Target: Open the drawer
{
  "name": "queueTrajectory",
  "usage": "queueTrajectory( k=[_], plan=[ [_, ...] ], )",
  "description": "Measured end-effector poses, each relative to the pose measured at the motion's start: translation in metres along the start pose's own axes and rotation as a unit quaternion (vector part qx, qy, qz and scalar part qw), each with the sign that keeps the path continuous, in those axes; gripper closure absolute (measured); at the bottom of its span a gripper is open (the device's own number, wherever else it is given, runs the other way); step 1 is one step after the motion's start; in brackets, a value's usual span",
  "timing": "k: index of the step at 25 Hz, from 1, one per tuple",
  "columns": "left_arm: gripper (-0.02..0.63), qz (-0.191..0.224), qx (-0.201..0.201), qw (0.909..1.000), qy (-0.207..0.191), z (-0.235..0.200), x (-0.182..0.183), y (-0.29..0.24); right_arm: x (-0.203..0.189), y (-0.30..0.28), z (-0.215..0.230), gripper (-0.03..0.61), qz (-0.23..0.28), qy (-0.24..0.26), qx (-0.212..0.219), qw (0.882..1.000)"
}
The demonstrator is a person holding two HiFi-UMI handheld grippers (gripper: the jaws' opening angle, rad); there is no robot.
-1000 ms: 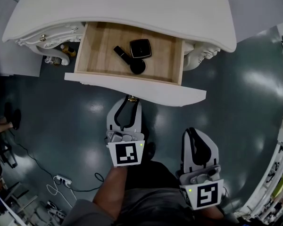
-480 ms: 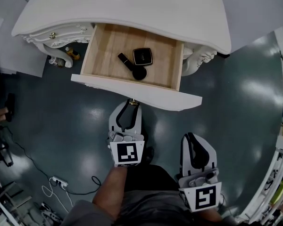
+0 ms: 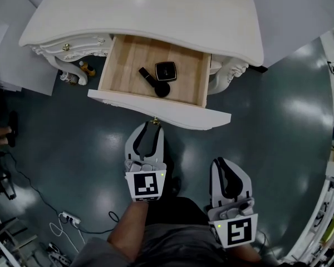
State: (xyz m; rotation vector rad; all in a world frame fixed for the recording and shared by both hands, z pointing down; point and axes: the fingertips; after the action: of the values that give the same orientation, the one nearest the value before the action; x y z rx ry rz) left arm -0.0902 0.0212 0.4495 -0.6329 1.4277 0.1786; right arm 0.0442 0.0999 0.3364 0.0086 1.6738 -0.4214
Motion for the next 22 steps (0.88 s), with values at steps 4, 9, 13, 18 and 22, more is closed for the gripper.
queueTrajectory(
  k=[4, 9, 13, 18, 22],
  plan=[
    [0.506, 0.022, 0.004, 0.9998, 0.001, 0.005, 0.056, 0.037, 0.026, 0.003, -0.002, 0.563, 0.016, -0.008, -0.003, 1.0],
    [0.598, 0.052, 0.008, 0.9986, -0.006, 0.006, 0.146, 0.079, 0.087, 0.004, -0.002, 0.563, 0.048, -0.022, -0.017, 0.998],
    [0.598, 0.058, 0.013, 0.9982, -0.003, 0.008, 0.203, 0.105, 0.138, 0.012, 0.0, 0.563, 0.081, -0.013, -0.019, 0.996],
    [0.598, 0.109, 0.014, 0.9935, -0.029, 0.019, 0.254, 0.132, 0.172, 0.025, -0.009, 0.565, 0.119, 0.005, -0.021, 0.993],
    [0.598, 0.116, 0.007, 0.9924, -0.041, 0.03, 0.267, 0.14, 0.182, 0.032, -0.011, 0.565, 0.128, 0.012, -0.016, 0.992]
  ],
)
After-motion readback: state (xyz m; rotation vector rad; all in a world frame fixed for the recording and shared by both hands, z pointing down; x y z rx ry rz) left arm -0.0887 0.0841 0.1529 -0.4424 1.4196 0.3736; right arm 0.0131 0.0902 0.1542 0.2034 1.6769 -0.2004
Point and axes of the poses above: the fingertips, and each gripper's own axes: y backward along the fingers, z to its right, x out of its top, and after that the axes turned 9 degrees about -x, right-handed
